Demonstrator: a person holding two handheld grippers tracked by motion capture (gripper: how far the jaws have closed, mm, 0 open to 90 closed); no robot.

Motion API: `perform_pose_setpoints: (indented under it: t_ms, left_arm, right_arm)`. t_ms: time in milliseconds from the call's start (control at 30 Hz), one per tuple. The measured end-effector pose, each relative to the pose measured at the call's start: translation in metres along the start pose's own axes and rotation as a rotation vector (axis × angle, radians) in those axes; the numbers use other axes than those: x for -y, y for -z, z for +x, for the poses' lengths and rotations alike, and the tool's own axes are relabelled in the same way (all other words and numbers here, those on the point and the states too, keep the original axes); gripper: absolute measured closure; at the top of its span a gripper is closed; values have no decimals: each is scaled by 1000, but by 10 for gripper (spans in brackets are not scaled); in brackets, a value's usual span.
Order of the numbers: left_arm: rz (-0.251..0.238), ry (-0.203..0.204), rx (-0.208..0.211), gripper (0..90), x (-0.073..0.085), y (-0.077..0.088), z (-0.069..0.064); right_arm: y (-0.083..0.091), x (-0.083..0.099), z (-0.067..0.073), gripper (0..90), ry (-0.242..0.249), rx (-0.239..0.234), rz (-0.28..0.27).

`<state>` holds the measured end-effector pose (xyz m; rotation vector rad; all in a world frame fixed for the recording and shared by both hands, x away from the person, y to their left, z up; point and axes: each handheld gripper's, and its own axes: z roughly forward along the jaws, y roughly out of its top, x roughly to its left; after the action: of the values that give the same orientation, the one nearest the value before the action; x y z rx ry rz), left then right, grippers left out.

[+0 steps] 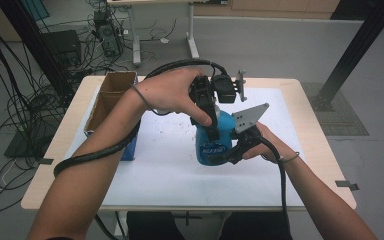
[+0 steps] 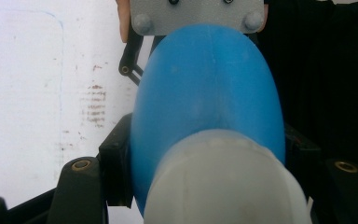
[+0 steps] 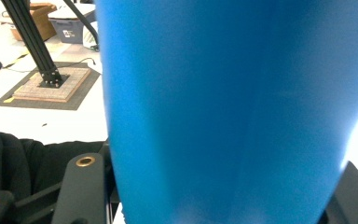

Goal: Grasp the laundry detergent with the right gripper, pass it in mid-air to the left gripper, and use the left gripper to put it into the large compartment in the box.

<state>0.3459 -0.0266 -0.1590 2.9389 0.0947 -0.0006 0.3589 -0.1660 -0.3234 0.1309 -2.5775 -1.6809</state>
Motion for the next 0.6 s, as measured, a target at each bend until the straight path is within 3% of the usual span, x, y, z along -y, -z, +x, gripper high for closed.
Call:
perform_pose_setpoints:
  t_ms: [600]
  left_arm:
    - [5, 16, -8, 375, -3, 1, 0]
  right_arm:
    - [1, 1, -1, 404, -3, -4, -14]
